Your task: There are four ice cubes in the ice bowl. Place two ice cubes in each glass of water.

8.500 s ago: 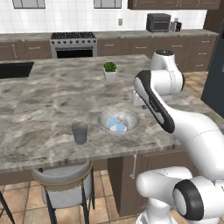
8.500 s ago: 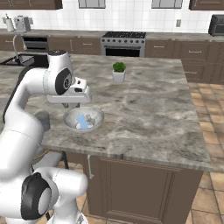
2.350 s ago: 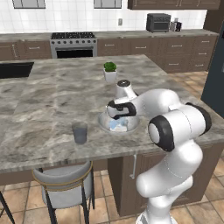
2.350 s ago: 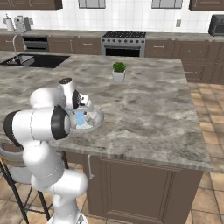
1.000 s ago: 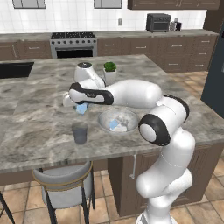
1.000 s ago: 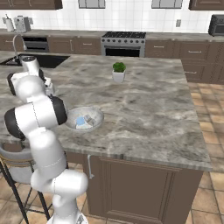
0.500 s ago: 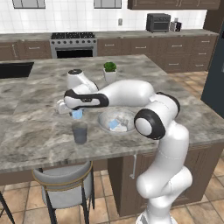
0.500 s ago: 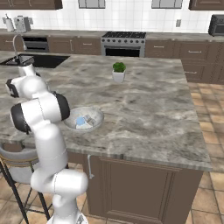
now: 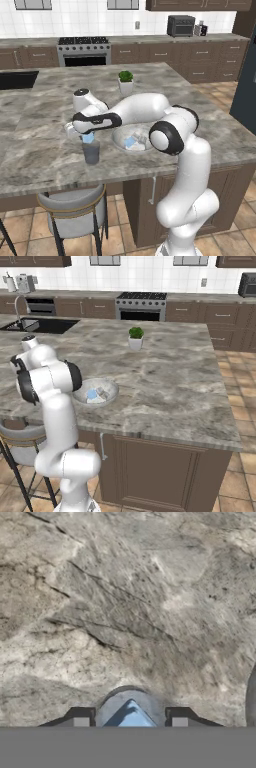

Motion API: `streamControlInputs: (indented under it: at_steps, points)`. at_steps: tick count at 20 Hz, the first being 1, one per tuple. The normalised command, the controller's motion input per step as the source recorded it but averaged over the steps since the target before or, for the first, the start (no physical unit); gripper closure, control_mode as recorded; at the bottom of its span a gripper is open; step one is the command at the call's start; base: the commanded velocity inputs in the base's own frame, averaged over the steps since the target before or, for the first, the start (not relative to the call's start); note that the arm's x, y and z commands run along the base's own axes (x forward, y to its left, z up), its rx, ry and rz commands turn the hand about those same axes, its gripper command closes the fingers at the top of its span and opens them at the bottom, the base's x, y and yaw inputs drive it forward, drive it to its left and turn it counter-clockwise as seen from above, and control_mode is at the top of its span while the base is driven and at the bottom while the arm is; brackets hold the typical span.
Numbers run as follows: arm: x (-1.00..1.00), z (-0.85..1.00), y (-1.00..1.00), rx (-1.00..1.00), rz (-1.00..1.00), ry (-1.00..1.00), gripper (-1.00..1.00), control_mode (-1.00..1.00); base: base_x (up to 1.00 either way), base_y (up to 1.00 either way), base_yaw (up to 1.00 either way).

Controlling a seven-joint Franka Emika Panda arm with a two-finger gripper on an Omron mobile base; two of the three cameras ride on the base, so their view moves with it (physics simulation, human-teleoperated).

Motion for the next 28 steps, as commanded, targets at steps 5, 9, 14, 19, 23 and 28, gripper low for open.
streamControlInputs:
  at_steps: [5,9,14,19,23,28]
  points:
    - [0.21,0.0,0.0,0.0,0.0,0.0,1.0,-1.0,0.0,0.0,0.0]
    - [0.25,-0.06,0.0,0.0,0.0,0.0,1.0,-1.0,0.0,0.0,0.0]
    - [0.2,-0.11,0.0,0.01,0.0,0.0,1.0,-1.0,0.0,0.0,0.0]
    - [0.07,-0.11,0.05,0.11,0.0,0.0,1.0,-1.0,0.0,0.0,0.0]
    - [0.03,-0.03,0.12,0.1,0.0,0.0,1.0,-1.0,0.0,0.0,0.0]
    - [0.04,-0.06,0.0,0.0,0.0,0.01,1.0,-1.0,0.0,0.0,0.0]
